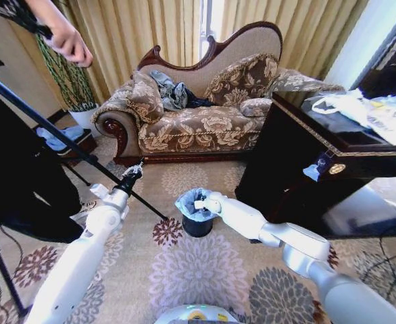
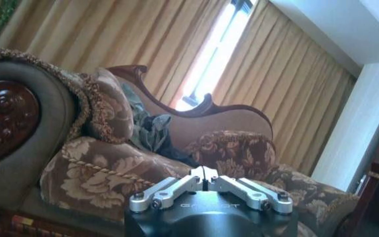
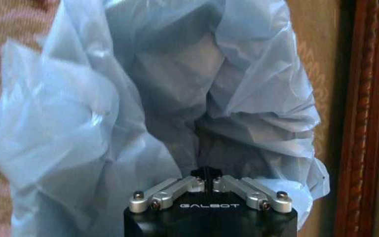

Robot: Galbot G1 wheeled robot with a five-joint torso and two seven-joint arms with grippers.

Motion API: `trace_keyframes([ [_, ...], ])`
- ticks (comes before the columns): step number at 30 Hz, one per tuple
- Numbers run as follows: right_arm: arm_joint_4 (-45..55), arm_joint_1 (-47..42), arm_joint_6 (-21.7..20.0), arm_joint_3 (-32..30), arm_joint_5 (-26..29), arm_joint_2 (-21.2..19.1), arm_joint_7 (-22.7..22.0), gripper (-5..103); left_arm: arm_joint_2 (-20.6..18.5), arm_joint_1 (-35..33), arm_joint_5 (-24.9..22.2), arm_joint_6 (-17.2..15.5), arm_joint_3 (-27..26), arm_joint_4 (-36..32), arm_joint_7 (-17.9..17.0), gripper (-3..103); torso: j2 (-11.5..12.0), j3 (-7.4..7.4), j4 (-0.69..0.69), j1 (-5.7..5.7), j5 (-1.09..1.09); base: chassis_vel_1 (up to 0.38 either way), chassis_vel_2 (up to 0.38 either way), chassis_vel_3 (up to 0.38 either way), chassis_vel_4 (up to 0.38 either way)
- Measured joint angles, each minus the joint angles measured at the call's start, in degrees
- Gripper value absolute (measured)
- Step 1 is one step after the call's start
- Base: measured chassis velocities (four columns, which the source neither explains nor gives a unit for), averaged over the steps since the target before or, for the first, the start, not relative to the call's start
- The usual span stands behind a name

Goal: Place a garbage bag over the trash bin.

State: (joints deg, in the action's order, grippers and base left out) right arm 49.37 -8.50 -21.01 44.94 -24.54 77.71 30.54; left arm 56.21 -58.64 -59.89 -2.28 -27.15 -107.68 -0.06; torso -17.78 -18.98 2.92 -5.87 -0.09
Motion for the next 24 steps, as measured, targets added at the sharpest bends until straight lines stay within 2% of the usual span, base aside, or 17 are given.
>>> trace_keyframes([
  [2,-0.3,0.1,0.5,0.4,-1.3,-0.2,0.5,0,0.1,0.0,-0.3,0.0,-0.1,0.0,0.0,0,0.0,0.0,-0.01,0.0,0.0,0.0,0.0,0.0,0.0],
  [12,2.3,0.9,0.7,5.6,-1.1,-2.5,2.9,0,0.4,-0.8,-1.5,0.1,-1.2,0.0,0.1,0,0.0,0.0,-0.01,0.0,0.0,0.0,0.0,0.0,0.0],
  [24,2.4,2.1,3.4,9.5,-3.4,-1.8,4.9,0,1.1,-2.1,-2.0,0.7,-2.2,0.1,0.7,0,0.0,0.0,0.0,0.0,-0.01,0.0,0.0,0.0,0.0],
])
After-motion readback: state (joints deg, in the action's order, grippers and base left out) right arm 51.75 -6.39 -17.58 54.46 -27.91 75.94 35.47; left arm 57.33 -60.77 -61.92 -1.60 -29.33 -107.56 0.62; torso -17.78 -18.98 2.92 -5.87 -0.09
